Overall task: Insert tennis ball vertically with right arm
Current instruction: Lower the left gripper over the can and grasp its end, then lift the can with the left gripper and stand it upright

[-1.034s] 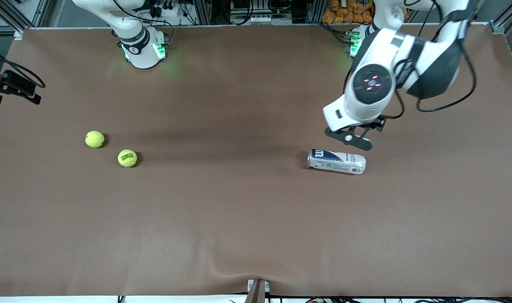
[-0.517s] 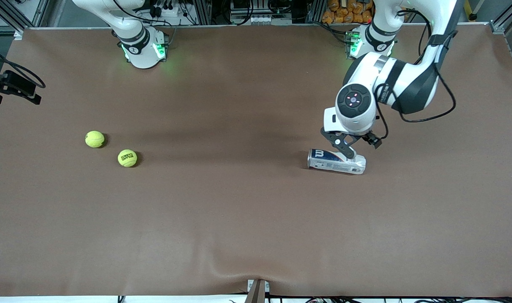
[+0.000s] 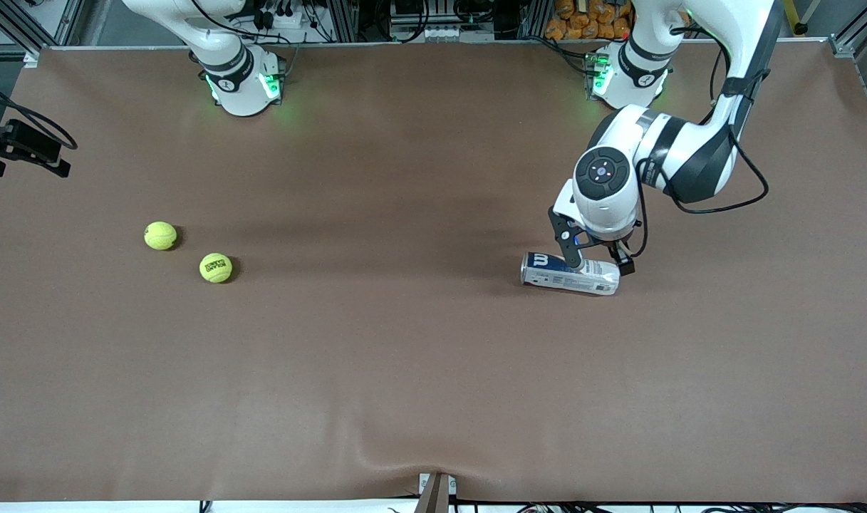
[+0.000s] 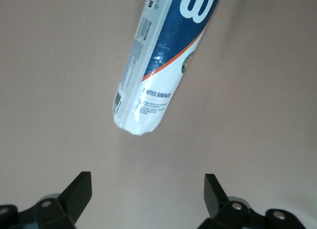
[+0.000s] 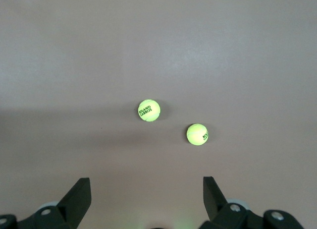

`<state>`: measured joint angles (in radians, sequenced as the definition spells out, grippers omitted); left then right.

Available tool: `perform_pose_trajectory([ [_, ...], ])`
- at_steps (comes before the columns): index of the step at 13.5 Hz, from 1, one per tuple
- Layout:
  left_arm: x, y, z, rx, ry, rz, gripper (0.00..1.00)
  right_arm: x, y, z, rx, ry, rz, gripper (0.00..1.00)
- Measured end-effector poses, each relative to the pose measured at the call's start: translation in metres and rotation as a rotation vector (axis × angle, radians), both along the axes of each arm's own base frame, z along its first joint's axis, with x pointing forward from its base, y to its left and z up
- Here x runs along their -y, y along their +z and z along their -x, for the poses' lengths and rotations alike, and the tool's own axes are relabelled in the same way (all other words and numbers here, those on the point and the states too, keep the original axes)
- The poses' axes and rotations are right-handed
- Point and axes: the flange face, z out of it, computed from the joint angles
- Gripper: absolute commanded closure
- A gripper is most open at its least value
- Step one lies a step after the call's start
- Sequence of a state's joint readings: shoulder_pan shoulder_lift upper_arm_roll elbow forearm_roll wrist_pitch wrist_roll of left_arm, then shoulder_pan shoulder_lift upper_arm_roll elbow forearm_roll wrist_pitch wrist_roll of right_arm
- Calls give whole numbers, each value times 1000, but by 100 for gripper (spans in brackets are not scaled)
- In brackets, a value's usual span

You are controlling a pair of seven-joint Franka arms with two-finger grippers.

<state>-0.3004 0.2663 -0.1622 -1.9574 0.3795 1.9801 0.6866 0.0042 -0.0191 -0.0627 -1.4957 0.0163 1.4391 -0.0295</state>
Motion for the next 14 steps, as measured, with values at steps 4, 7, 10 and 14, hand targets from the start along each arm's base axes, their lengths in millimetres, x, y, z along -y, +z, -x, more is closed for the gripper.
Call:
perform_pose_trajectory([
  [4,-7,-34,6,-28,-71,28,0,0,0,0,0,0,-1,0],
  [7,-1,-53,5,-40,-141,27,0,0,0,0,0,-1,-3,0],
  [10,7,-65,1,-36,-196,-7,0,0,0,0,0,-1,-6,0],
  [14,15,-84,-6,-45,-239,-35,0,0,0,0,0,-2,-7,0],
])
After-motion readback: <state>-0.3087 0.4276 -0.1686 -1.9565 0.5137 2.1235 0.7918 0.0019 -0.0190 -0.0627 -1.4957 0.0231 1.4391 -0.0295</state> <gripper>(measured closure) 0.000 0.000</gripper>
